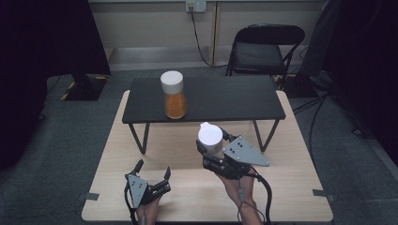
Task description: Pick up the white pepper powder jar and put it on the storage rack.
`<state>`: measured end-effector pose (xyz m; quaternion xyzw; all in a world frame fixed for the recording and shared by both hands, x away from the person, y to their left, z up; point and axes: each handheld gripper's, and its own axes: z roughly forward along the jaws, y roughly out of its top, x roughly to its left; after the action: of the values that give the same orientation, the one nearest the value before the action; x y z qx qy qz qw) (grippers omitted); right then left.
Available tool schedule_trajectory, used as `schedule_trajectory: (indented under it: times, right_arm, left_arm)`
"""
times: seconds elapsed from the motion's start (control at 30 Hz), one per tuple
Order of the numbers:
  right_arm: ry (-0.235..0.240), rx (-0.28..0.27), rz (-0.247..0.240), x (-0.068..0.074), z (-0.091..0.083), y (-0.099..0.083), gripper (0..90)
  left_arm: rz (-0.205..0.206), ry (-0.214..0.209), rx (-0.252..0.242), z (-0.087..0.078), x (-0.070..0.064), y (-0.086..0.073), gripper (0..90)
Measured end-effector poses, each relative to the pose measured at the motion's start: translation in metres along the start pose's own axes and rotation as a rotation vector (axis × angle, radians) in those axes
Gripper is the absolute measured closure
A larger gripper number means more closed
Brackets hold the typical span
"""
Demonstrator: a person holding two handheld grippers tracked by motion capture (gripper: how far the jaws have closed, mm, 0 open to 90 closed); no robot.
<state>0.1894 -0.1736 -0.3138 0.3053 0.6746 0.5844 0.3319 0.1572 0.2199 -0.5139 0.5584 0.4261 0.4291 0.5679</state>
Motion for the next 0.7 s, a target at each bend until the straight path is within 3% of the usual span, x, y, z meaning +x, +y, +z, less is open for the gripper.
schedule_trajectory:
  times: [0.33, 0.7]
  right_arm:
    - [-0.004, -0.024, -0.013, -0.012, 0.013, 0.026, 29.9]
    - [-0.045, -0.039, -0.013, -0.018, 0.034, 0.048, 30.0]
  left_arm:
    - [0.000, 0.000, 0.001, 0.000, 0.000, 0.000, 1.1]
    - [0.000, 0.000, 0.001, 0.000, 0.000, 0.000, 1.1]
